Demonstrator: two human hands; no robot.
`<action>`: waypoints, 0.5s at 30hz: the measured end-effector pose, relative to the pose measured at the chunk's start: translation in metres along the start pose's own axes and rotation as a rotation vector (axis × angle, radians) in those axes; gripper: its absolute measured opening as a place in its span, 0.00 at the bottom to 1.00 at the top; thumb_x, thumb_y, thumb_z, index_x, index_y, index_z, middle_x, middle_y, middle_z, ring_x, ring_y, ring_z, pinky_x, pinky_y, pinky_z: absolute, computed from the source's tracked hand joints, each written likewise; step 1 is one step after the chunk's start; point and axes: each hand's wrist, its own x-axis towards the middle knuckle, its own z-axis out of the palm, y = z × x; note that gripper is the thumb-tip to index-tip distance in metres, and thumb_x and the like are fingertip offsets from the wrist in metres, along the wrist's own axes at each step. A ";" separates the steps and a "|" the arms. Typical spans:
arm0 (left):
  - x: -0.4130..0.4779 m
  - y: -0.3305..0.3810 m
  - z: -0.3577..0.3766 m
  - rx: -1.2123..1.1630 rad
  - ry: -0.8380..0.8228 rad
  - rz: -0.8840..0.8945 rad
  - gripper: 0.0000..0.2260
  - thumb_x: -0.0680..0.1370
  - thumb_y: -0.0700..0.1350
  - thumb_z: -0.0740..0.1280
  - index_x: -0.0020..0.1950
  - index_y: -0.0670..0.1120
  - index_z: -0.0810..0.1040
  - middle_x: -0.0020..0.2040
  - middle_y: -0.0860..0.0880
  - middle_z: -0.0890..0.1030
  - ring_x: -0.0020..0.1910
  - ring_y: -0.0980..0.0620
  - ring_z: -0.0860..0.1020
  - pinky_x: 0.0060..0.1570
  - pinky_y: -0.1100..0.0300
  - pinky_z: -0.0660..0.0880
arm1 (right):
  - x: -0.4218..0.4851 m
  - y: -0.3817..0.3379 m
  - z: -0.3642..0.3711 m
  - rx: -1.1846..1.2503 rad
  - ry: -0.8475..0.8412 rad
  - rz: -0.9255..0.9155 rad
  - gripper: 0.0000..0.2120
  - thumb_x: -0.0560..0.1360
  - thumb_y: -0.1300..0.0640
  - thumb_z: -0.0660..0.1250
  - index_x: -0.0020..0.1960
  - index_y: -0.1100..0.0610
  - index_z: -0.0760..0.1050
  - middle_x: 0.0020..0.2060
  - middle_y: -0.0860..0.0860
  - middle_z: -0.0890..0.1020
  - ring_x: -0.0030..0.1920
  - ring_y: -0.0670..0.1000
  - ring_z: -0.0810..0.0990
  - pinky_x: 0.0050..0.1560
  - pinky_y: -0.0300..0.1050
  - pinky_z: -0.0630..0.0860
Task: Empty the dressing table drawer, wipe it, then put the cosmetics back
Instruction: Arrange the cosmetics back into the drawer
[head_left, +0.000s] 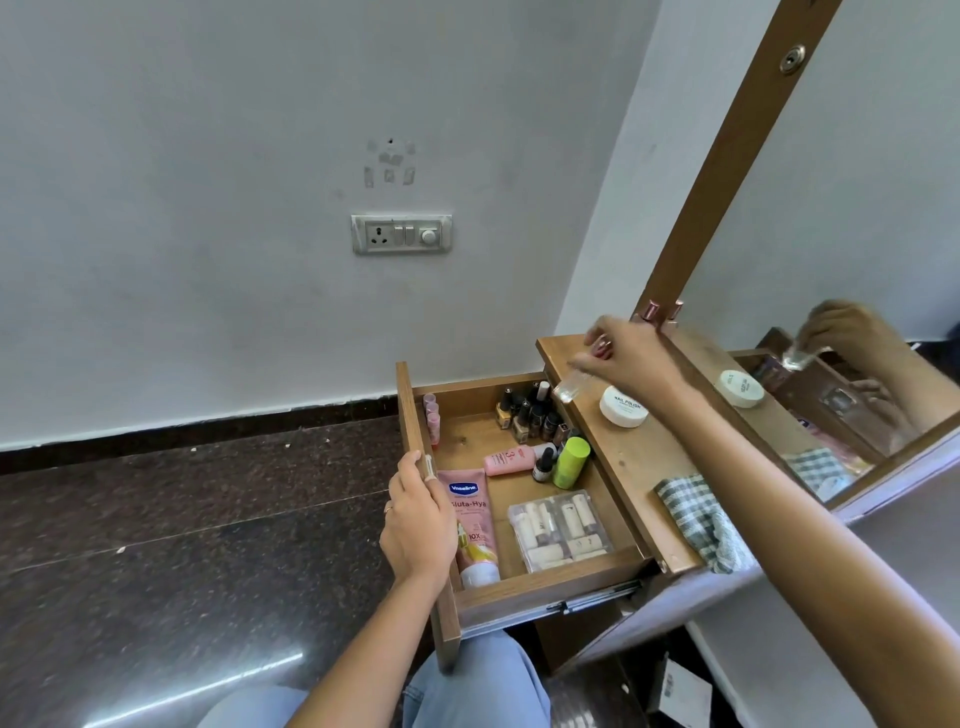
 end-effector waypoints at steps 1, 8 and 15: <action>0.000 0.000 0.000 -0.004 -0.001 0.001 0.16 0.82 0.47 0.58 0.70 0.49 0.66 0.59 0.46 0.78 0.45 0.48 0.80 0.32 0.59 0.70 | -0.007 -0.007 0.009 -0.003 -0.065 -0.019 0.10 0.71 0.54 0.73 0.48 0.54 0.75 0.37 0.46 0.78 0.37 0.43 0.77 0.31 0.29 0.67; -0.002 0.001 -0.001 0.004 -0.001 0.000 0.16 0.82 0.48 0.57 0.70 0.50 0.66 0.60 0.47 0.77 0.47 0.48 0.80 0.32 0.60 0.68 | -0.033 -0.006 0.081 -0.295 -0.407 -0.209 0.14 0.72 0.50 0.68 0.54 0.53 0.71 0.43 0.50 0.80 0.45 0.54 0.80 0.40 0.48 0.75; -0.001 0.000 0.000 0.005 0.000 0.007 0.16 0.82 0.48 0.58 0.70 0.50 0.66 0.59 0.46 0.78 0.46 0.49 0.80 0.31 0.62 0.68 | -0.035 0.015 0.101 -0.636 -0.476 -0.522 0.16 0.75 0.51 0.64 0.60 0.55 0.72 0.49 0.55 0.80 0.53 0.54 0.74 0.50 0.44 0.65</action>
